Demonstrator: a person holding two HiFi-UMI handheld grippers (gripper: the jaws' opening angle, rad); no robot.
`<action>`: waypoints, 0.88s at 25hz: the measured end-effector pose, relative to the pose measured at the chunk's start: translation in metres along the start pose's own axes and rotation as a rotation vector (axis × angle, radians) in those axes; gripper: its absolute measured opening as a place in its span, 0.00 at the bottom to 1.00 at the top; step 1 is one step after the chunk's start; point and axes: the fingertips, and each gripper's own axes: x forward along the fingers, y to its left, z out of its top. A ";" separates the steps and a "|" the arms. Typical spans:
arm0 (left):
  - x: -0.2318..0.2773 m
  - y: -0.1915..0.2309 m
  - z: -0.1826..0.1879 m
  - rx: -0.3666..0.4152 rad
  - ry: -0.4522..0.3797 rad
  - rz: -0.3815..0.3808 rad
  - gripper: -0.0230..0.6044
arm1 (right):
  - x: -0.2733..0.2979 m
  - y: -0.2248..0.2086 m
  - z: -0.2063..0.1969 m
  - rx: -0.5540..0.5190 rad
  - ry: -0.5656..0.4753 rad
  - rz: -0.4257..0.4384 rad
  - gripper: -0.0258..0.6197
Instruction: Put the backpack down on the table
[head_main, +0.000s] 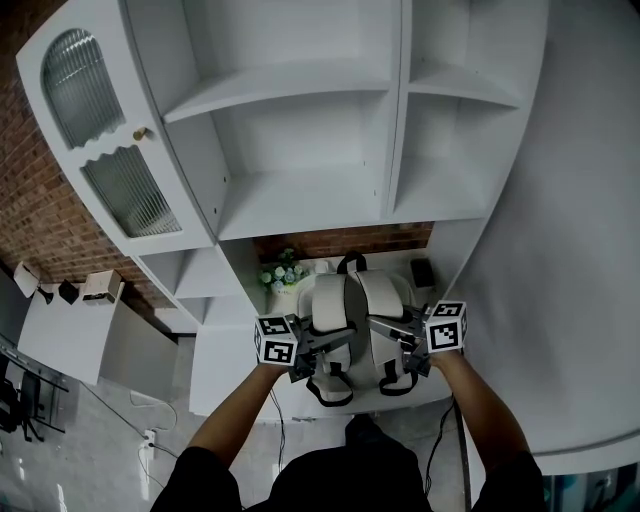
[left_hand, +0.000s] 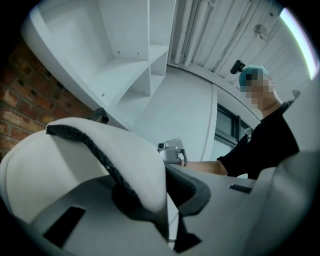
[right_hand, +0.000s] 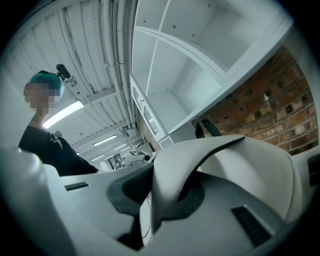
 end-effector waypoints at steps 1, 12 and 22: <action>-0.001 0.001 -0.005 -0.010 0.002 0.003 0.13 | 0.001 -0.002 -0.005 0.007 0.000 -0.002 0.12; -0.001 0.028 -0.049 -0.089 0.037 0.055 0.13 | 0.008 -0.033 -0.049 0.058 0.016 -0.002 0.12; 0.002 0.065 -0.085 -0.136 0.086 0.135 0.13 | 0.019 -0.075 -0.081 0.143 0.021 -0.047 0.13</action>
